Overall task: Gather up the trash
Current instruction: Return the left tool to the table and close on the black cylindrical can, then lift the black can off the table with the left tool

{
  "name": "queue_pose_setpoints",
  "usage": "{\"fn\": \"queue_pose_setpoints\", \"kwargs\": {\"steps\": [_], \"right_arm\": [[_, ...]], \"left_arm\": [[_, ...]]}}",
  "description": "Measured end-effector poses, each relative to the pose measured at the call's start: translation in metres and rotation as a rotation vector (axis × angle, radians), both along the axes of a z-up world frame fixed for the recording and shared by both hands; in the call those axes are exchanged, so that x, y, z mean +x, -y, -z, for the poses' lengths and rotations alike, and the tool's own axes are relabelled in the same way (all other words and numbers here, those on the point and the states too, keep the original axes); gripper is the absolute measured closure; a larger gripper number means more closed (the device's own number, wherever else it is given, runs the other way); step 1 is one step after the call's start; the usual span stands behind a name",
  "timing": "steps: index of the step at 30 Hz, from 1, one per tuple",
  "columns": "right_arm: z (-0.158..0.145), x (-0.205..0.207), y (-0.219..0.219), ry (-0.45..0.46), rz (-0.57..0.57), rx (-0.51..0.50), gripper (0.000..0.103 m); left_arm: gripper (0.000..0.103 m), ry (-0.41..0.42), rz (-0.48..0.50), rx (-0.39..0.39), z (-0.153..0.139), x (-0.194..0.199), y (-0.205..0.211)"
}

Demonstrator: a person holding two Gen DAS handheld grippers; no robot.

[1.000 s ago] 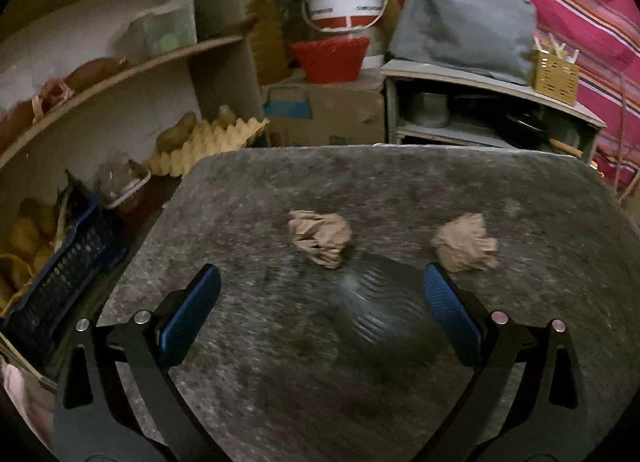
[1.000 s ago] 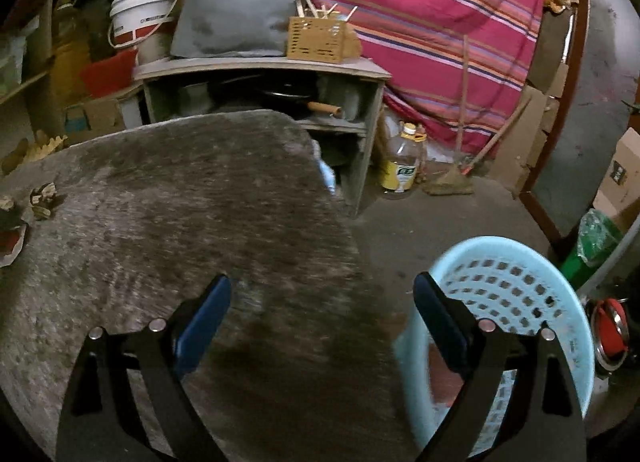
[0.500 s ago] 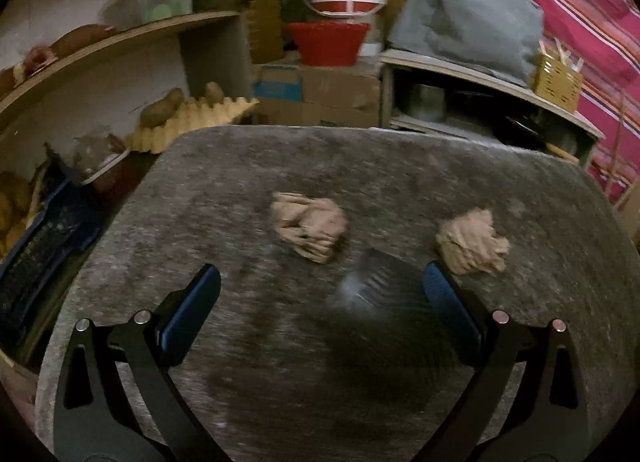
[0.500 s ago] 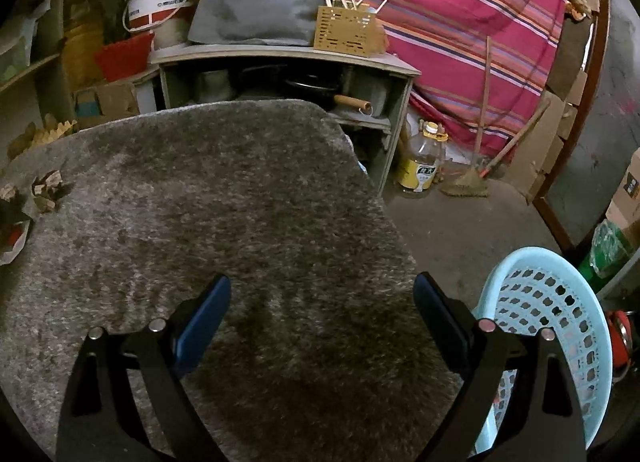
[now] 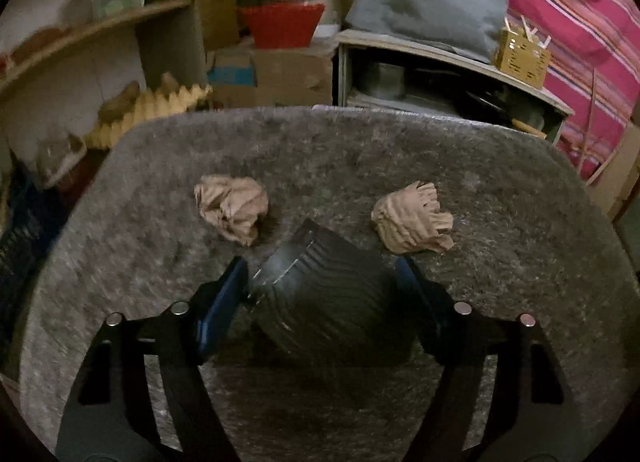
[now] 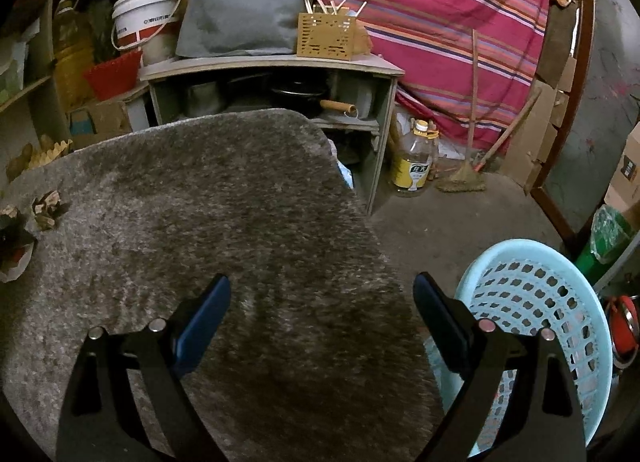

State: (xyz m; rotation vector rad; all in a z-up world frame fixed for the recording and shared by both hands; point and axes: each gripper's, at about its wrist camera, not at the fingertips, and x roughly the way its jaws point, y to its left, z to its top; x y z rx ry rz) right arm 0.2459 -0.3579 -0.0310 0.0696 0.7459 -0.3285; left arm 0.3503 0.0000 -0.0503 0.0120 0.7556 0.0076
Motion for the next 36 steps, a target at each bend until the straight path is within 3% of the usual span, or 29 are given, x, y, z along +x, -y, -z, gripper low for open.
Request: {"fn": "queue_pose_setpoints", "kwargs": {"steps": [7, 11, 15, 17, 18, 24, 27, 31, 36], "right_arm": [[-0.004, -0.006, 0.006, 0.010, 0.009, -0.014, 0.012], [-0.004, -0.007, 0.007, 0.007, 0.011, -0.017, 0.012], [-0.003, -0.008, 0.004, -0.002, 0.003, -0.031, 0.012], [-0.003, -0.009, 0.003, 0.000, -0.001, -0.033, 0.012], [-0.004, -0.010, 0.002, 0.002, -0.005, -0.036, 0.012], [-0.005, -0.011, 0.005, 0.004, -0.005, -0.043, 0.012], [-0.005, -0.011, 0.005, 0.006, -0.004, -0.043, 0.012], [-0.008, -0.011, 0.003, 0.016, -0.008, -0.043, 0.012], [-0.005, -0.004, -0.012, -0.002, -0.037, -0.067, 0.012]], "left_arm": [[0.053, 0.087, 0.040, 0.033, -0.023, -0.016, 0.014], [0.060, 0.130, 0.122, 0.105, -0.029, -0.035, 0.039], [0.060, 0.122, 0.170, 0.129, -0.025, -0.041, 0.056], [0.047, 0.131, 0.163, 0.171, -0.022, -0.042, 0.061], [0.045, 0.133, 0.159, 0.176, -0.021, -0.042, 0.062], [0.045, 0.130, 0.139, 0.176, -0.018, -0.037, 0.057], [0.059, 0.136, 0.128, 0.185, -0.017, -0.034, 0.052], [0.091, 0.158, 0.134, 0.104, -0.032, -0.039, 0.038], [0.094, 0.171, 0.144, 0.095, -0.042, -0.045, 0.029]]}}
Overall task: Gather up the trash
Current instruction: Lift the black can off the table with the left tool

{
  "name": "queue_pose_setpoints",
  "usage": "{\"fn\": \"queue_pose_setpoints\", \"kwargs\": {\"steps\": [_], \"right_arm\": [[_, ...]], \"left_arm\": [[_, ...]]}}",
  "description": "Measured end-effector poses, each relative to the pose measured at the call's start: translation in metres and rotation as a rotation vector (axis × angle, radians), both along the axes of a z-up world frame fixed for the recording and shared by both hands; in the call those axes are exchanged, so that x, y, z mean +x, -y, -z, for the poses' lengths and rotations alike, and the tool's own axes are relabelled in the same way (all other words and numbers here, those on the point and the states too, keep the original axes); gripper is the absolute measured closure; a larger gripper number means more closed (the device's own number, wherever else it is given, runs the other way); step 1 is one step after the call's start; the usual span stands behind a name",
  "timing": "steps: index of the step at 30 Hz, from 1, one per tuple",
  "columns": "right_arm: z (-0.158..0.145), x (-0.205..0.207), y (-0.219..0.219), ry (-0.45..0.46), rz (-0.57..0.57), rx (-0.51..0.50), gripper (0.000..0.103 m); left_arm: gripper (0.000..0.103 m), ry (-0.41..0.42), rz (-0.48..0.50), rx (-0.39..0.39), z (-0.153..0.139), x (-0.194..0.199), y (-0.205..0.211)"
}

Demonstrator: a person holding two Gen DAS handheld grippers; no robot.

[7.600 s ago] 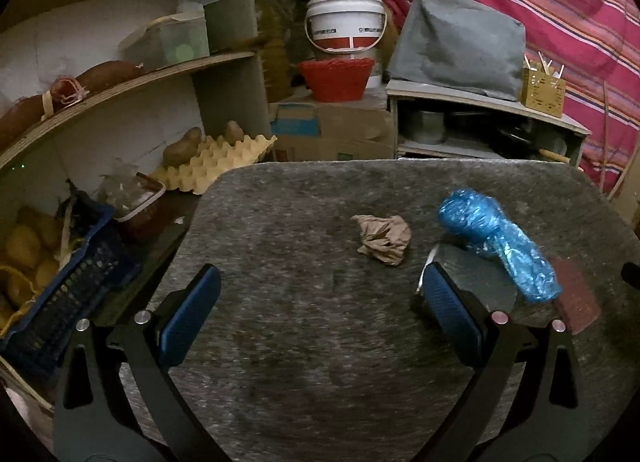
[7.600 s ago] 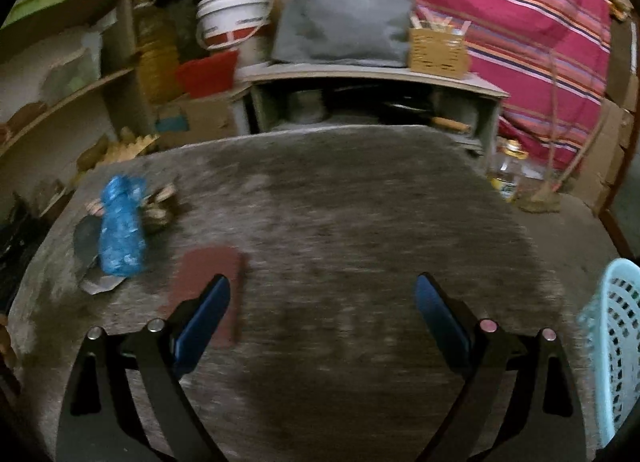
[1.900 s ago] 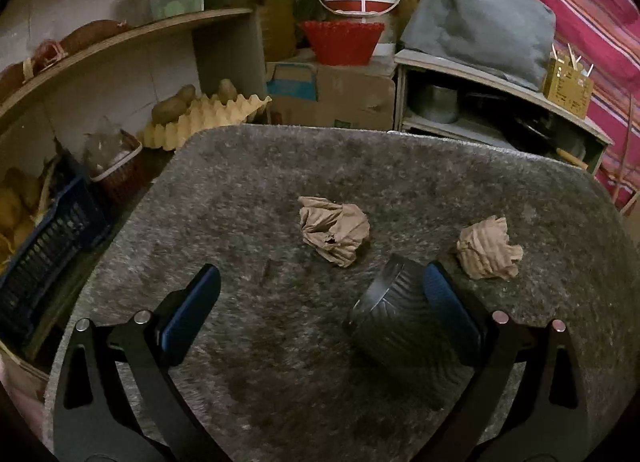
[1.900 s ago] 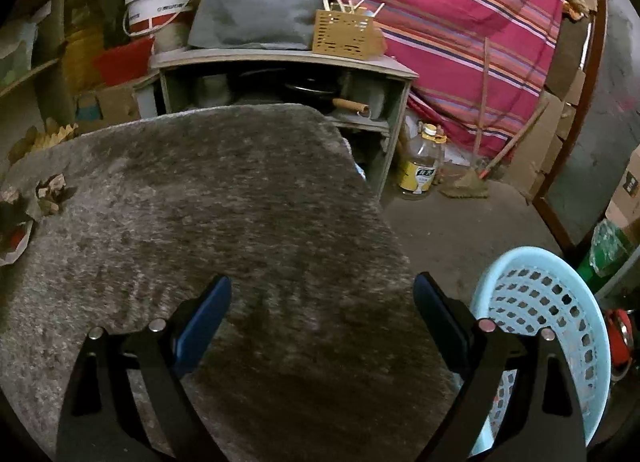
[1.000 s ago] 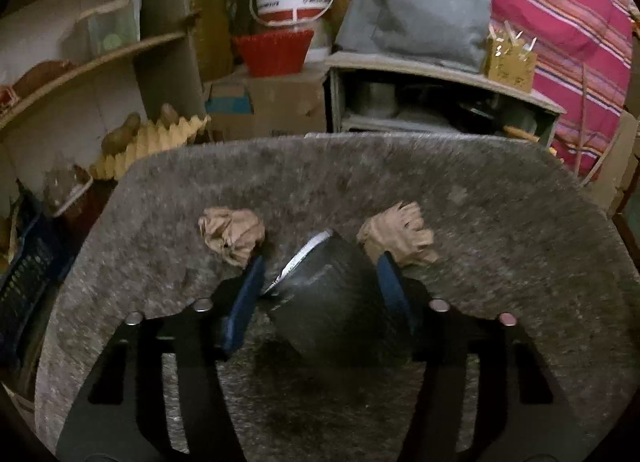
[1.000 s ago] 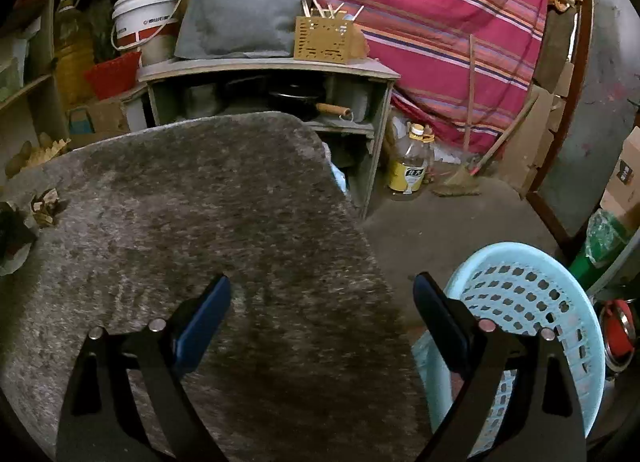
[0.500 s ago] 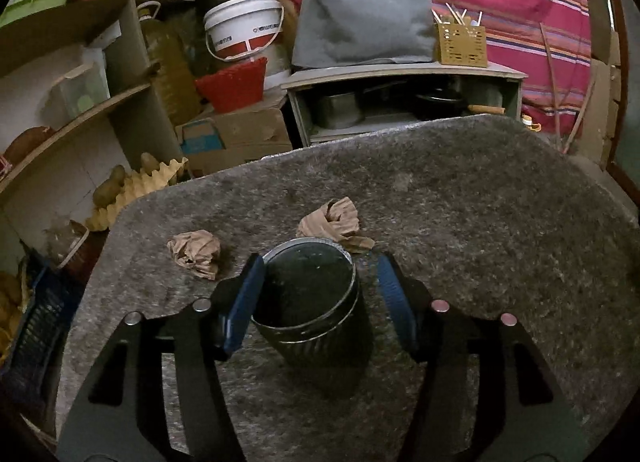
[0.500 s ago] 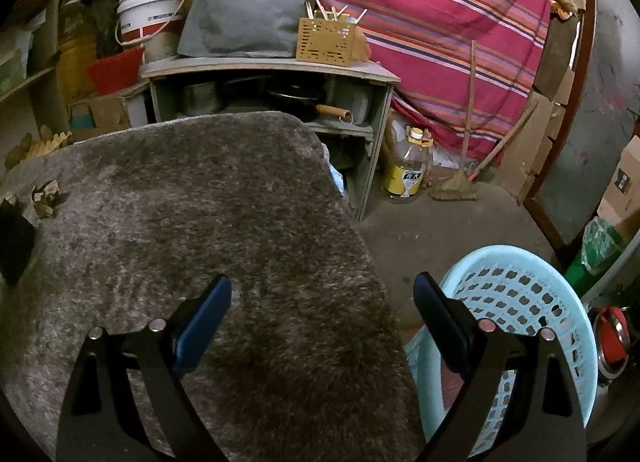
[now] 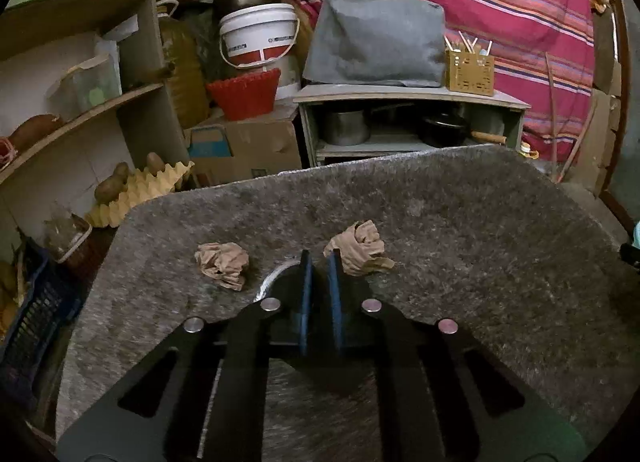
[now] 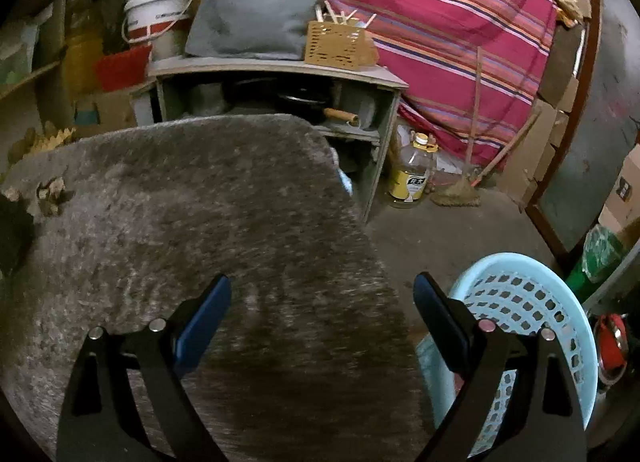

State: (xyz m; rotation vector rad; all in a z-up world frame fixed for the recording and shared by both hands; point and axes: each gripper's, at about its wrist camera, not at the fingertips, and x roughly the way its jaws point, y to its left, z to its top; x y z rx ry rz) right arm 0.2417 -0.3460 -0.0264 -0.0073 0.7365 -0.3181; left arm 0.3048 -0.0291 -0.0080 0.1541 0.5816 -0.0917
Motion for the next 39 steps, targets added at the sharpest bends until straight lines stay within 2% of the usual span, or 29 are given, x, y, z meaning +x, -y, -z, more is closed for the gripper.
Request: {"fn": "queue_pose_setpoints", "kwargs": {"steps": [1, 4, 5, 8, 10, 14, 16, 20, 23, 26, 29, 32, 34, 35, 36, 39], "right_arm": [[0.001, 0.001, -0.003, -0.005, -0.006, -0.005, 0.012], [0.004, 0.004, -0.011, -0.015, -0.019, -0.017, 0.012], [0.004, 0.005, -0.014, -0.017, -0.023, -0.020, 0.012], [0.005, 0.007, -0.018, -0.016, -0.028, -0.023, 0.012], [0.005, 0.007, -0.019, -0.018, -0.027, -0.022, 0.012], [0.006, 0.009, -0.018, -0.014, -0.028, -0.003, 0.012], [0.005, 0.011, -0.017, -0.008, -0.030, 0.004, 0.012], [0.006, 0.012, -0.016, -0.008, -0.033, 0.016, 0.012], [0.006, 0.012, -0.015, -0.008, -0.031, 0.008, 0.012], [0.006, 0.011, -0.010, -0.008, -0.021, 0.015, 0.012], [0.006, 0.009, -0.005, -0.007, -0.013, 0.016, 0.012], [0.005, 0.006, -0.002, -0.002, -0.008, 0.021, 0.012], [0.005, 0.005, 0.000, -0.004, -0.007, 0.017, 0.012], [0.005, 0.005, 0.000, -0.005, -0.007, 0.015, 0.012], [0.005, 0.005, 0.000, -0.005, -0.007, 0.014, 0.012], [0.004, 0.004, 0.000, 0.001, -0.006, 0.022, 0.012]], "left_arm": [[0.090, 0.003, -0.006, 0.004, 0.001, 0.000, -0.001], [0.050, -0.004, -0.033, 0.029, 0.009, 0.004, -0.003], [0.041, 0.002, -0.042, 0.038, 0.011, 0.004, -0.004], [0.031, -0.005, -0.064, 0.053, 0.016, 0.009, -0.007], [0.027, -0.019, -0.094, 0.045, 0.019, 0.013, -0.014], [0.016, -0.026, -0.145, -0.067, 0.011, 0.017, -0.043], [0.014, -0.026, -0.184, -0.062, 0.013, 0.022, -0.051], [0.014, -0.089, -0.226, -0.044, 0.030, 0.037, -0.058], [0.013, -0.086, -0.232, -0.059, 0.033, 0.039, -0.058], [0.009, -0.095, -0.204, -0.051, 0.039, 0.038, -0.047], [0.007, -0.107, -0.148, -0.010, 0.045, 0.036, -0.030], [0.006, -0.140, -0.114, -0.014, 0.049, 0.039, -0.024], [0.011, -0.137, -0.102, -0.010, 0.049, 0.040, -0.021], [0.021, -0.130, -0.086, -0.014, 0.047, 0.039, -0.020], [0.025, -0.125, -0.071, -0.020, 0.045, 0.037, -0.018], [0.029, -0.086, -0.046, 0.010, 0.039, 0.030, -0.009]]}}
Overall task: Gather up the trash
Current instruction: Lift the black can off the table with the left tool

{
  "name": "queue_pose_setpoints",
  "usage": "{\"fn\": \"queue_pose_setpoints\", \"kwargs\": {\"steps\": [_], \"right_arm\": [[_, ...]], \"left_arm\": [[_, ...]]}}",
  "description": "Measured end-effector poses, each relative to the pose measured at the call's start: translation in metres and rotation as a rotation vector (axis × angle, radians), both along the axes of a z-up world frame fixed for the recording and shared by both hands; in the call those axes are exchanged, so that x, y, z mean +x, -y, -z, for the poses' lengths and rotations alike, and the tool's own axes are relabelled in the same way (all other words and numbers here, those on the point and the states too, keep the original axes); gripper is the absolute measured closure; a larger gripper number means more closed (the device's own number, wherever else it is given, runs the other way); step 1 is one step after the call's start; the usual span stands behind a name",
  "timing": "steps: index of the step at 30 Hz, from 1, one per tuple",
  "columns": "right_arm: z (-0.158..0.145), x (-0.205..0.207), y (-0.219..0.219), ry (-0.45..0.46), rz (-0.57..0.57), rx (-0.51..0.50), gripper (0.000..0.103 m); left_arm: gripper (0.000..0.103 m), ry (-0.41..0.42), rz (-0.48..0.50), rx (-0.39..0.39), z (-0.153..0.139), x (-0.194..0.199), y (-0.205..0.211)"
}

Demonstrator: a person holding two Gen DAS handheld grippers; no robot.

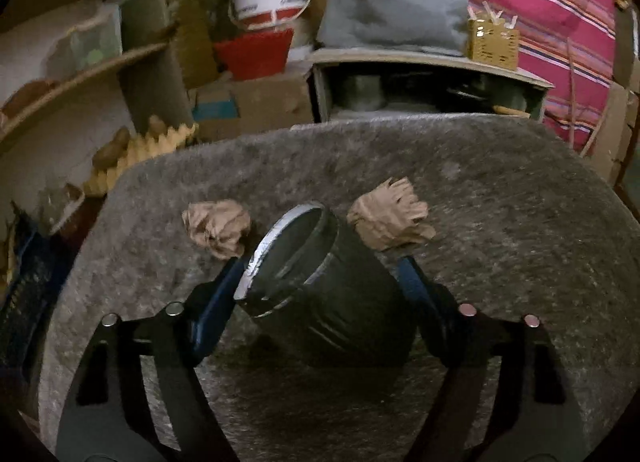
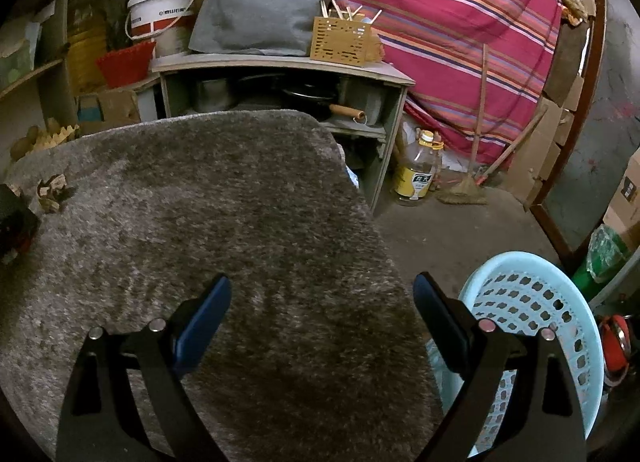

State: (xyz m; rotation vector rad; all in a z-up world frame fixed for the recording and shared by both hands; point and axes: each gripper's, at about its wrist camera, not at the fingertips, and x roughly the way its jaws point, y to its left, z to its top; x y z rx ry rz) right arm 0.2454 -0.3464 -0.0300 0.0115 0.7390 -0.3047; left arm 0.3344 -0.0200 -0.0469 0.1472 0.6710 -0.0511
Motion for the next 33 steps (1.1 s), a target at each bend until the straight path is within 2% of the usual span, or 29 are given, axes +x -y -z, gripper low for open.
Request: {"fn": "queue_pose_setpoints", "kwargs": {"steps": [5, 8, 10, 12, 16, 19, 22, 26, 33], "right_arm": [[0.000, 0.005, -0.015, 0.009, -0.024, 0.030, 0.012], [0.002, 0.012, -0.037, -0.001, -0.058, 0.006, 0.012], [0.004, 0.018, -0.056, -0.012, -0.085, -0.026, 0.012], [0.006, 0.022, -0.073, -0.016, -0.108, -0.038, 0.012], [0.005, 0.033, -0.106, -0.004, -0.164, 0.020, 0.012], [0.005, 0.046, -0.138, -0.007, -0.203, -0.043, 0.012], [0.005, 0.063, -0.168, -0.011, -0.244, -0.056, 0.012], [0.000, 0.085, -0.202, 0.004, -0.289, -0.004, 0.012], [0.000, 0.124, -0.254, -0.005, -0.326, 0.039, 0.013]], "left_arm": [[0.030, 0.060, 0.016, 0.057, -0.022, -0.016, 0.000], [0.029, 0.111, 0.020, 0.027, -0.043, -0.030, -0.013], [0.029, 0.115, 0.021, 0.002, -0.049, -0.030, -0.024], [0.029, 0.110, 0.003, 0.010, -0.048, -0.026, -0.035], [0.029, 0.116, -0.034, 0.043, -0.050, -0.021, -0.056], [0.029, 0.135, -0.073, 0.047, -0.053, -0.017, -0.076], [0.029, 0.134, -0.115, 0.046, -0.047, -0.009, -0.099], [0.029, 0.087, -0.154, -0.032, -0.034, 0.004, -0.139], [0.029, 0.076, -0.254, -0.075, -0.028, 0.019, -0.189]]}}
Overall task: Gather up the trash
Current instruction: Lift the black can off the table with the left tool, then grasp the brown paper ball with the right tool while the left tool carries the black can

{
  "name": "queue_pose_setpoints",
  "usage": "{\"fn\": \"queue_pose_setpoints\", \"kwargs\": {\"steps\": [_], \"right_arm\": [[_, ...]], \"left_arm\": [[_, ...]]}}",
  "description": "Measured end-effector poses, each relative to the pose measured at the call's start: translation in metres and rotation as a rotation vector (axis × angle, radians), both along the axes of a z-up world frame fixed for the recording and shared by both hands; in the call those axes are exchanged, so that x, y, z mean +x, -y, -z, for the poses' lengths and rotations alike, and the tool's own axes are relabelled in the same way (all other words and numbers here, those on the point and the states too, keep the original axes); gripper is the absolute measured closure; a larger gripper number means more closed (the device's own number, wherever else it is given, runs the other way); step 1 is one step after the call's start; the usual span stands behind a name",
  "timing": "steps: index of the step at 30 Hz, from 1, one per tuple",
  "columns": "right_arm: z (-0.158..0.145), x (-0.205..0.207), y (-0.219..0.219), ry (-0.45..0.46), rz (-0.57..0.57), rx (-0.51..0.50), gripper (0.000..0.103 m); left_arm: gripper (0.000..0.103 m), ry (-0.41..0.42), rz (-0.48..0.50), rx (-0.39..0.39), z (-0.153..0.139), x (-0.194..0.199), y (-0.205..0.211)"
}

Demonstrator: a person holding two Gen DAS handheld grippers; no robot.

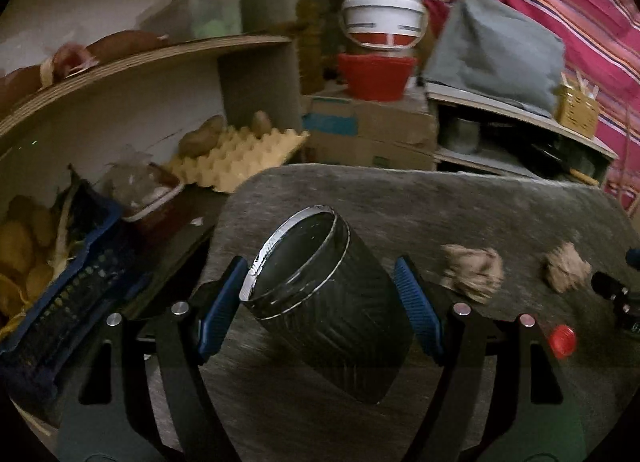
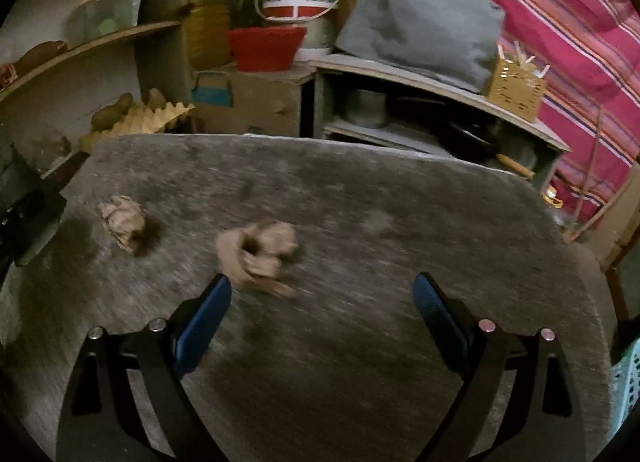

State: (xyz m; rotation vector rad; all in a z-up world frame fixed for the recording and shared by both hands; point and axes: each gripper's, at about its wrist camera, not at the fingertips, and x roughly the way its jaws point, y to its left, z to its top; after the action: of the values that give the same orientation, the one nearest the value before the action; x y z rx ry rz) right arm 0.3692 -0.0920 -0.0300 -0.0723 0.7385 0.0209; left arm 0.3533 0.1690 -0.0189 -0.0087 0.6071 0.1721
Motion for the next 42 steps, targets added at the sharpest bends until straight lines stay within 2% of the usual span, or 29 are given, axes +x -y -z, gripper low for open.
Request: {"fn": "queue_pose_setpoints", "kwargs": {"steps": [5, 7, 8, 9, 10, 15, 20, 24, 27, 31, 34, 39, 42], "right_arm": [[0.013, 0.023, -0.023, -0.046, 0.007, -0.025, 0.015], [0.015, 0.029, -0.023, -0.064, -0.003, -0.030, 0.030], [0.016, 0.031, -0.022, -0.077, -0.020, -0.014, 0.043], [0.016, 0.033, -0.021, -0.090, -0.039, 0.014, 0.056], [0.016, 0.035, -0.019, -0.110, -0.072, 0.059, 0.063], [0.004, 0.018, -0.010, -0.099, -0.102, 0.039, 0.064], [-0.024, -0.024, 0.054, -0.038, -0.029, 0.056, 0.064], [-0.035, -0.066, 0.116, -0.013, 0.055, -0.001, 0.064], [-0.038, -0.094, 0.162, 0.000, 0.128, -0.023, 0.064], [-0.042, -0.142, 0.226, 0.055, 0.248, -0.049, 0.064], [-0.045, -0.166, 0.271, 0.082, 0.326, -0.007, 0.064], [-0.053, -0.193, 0.315, 0.110, 0.390, -0.033, 0.064], [-0.048, -0.211, 0.344, 0.101, 0.422, -0.005, 0.064]], "left_arm": [[0.029, 0.021, -0.023, -0.017, -0.009, 0.003, -0.013], [0.029, 0.024, -0.021, -0.014, -0.010, 0.005, -0.010], [0.029, 0.023, -0.022, -0.013, -0.010, 0.007, -0.008], [0.029, 0.022, -0.021, -0.015, -0.010, 0.008, -0.007], [0.029, 0.021, -0.019, -0.020, -0.010, 0.009, -0.006], [0.030, 0.015, -0.005, -0.010, -0.013, 0.013, 0.009], [0.030, 0.024, 0.039, -0.006, -0.017, 0.010, 0.033], [0.030, 0.009, 0.110, -0.109, -0.015, 0.003, 0.061], [0.030, -0.001, 0.147, -0.141, -0.010, -0.003, 0.087], [0.034, 0.015, 0.184, -0.071, -0.010, -0.017, 0.132], [0.035, 0.018, 0.222, -0.058, -0.015, -0.028, 0.161], [0.035, 0.026, 0.292, -0.023, -0.020, -0.053, 0.217], [0.035, 0.034, 0.343, 0.006, -0.023, -0.068, 0.259]]}}
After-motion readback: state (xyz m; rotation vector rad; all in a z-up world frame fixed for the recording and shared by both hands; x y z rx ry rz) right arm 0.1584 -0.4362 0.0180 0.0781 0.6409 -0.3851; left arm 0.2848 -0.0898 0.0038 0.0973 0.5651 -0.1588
